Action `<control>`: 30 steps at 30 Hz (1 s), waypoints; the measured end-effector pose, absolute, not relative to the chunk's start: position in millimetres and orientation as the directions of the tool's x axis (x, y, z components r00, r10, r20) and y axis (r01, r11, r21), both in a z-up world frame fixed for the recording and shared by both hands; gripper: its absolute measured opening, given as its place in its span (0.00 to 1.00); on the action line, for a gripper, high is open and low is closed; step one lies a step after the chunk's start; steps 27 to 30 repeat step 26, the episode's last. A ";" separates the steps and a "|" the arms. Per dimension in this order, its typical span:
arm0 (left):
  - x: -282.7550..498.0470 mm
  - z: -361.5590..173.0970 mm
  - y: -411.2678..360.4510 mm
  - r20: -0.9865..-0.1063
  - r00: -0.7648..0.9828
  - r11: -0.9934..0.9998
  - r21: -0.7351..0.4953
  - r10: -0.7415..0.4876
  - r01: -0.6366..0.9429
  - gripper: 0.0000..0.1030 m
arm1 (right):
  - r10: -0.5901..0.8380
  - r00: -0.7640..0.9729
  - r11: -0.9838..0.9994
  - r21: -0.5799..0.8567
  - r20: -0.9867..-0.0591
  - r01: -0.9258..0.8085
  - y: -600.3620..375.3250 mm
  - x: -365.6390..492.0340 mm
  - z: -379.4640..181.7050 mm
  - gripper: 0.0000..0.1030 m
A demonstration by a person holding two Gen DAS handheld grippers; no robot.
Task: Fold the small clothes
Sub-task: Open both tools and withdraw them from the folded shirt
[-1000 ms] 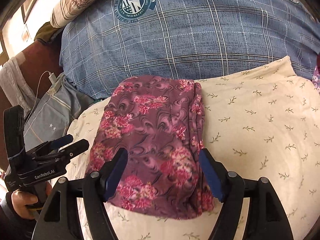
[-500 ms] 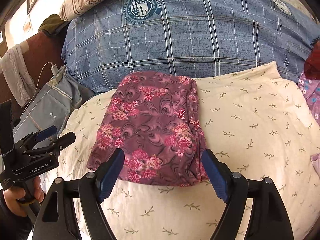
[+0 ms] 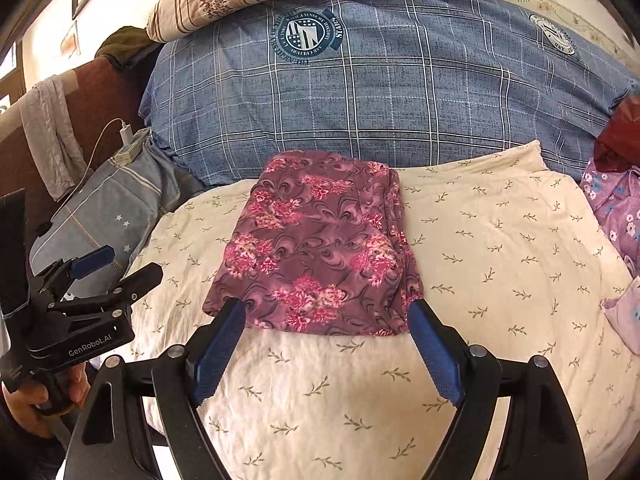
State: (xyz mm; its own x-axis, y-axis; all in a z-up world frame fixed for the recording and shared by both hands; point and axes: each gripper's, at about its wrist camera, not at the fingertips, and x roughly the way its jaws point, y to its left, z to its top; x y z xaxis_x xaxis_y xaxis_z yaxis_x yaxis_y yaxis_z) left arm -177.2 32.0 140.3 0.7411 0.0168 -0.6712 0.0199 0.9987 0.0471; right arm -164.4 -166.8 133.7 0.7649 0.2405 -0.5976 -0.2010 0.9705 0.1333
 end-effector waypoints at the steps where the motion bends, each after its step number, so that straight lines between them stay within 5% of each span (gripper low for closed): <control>1: -179.8 141.6 31.3 -0.669 0.743 0.999 0.049 0.018 0.020 0.87 | 0.241 0.766 0.970 0.134 -0.596 -0.201 -166.6 -166.1 134.8 0.81; 30: -186.3 143.5 28.6 -0.661 0.750 0.998 0.034 -0.013 0.047 0.87 | 0.256 0.759 0.966 0.132 -0.599 -0.222 -166.8 -170.9 134.6 0.81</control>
